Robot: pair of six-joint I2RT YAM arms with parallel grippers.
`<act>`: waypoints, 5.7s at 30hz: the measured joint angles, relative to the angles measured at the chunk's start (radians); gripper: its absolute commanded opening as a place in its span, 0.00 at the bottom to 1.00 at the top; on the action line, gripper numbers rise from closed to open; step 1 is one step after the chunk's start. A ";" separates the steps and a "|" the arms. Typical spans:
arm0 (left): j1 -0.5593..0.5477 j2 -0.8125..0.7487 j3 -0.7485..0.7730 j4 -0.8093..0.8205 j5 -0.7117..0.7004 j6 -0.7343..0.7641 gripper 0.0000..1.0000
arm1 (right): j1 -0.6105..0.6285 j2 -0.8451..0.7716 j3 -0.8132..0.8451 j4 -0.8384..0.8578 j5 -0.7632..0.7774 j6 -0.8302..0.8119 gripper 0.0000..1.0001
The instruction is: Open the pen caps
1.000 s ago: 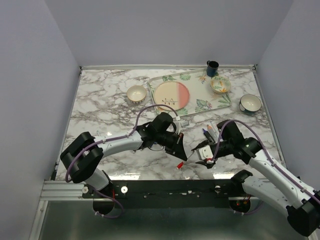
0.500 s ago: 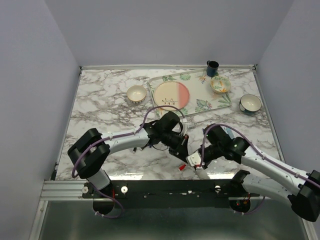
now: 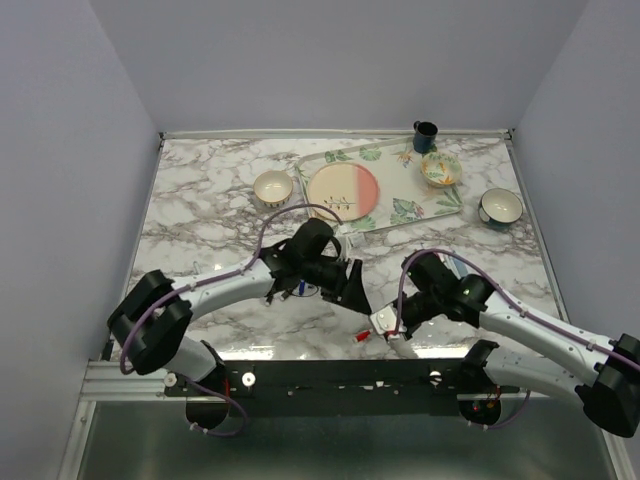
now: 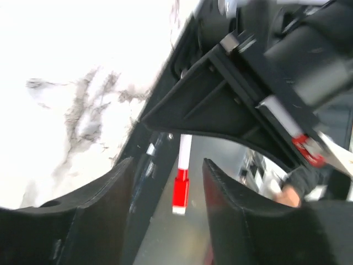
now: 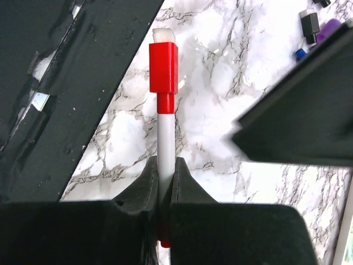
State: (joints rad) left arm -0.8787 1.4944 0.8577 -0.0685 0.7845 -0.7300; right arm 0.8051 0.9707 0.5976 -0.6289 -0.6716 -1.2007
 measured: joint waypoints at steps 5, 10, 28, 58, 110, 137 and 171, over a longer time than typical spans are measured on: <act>0.068 -0.197 -0.054 -0.006 -0.112 0.014 0.80 | 0.000 0.008 0.033 -0.024 0.004 0.031 0.01; 0.081 -0.414 -0.121 -0.003 -0.295 0.041 0.96 | -0.011 0.017 0.080 -0.040 0.006 0.069 0.01; 0.055 -0.473 -0.349 0.178 -0.373 -0.021 0.88 | -0.105 0.015 0.103 -0.049 0.009 0.164 0.01; -0.056 -0.153 -0.210 0.301 -0.075 -0.036 0.00 | -0.105 0.021 0.103 -0.067 0.011 0.164 0.01; 0.260 -0.477 -0.366 -0.261 -1.002 -0.101 0.17 | -0.384 0.112 0.098 0.008 0.277 0.266 0.12; 0.302 -0.429 -0.366 -0.194 -0.988 -0.043 0.64 | -0.597 0.399 0.190 0.058 0.517 0.575 0.20; 0.304 -0.948 -0.451 -0.336 -1.042 -0.087 0.90 | -0.846 0.504 0.249 -0.029 0.380 0.651 0.39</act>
State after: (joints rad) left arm -0.5751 0.5468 0.4065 -0.4046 -0.2573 -0.8169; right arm -0.0414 1.4742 0.8467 -0.6582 -0.2916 -0.5499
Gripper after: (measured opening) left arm 0.863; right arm 0.367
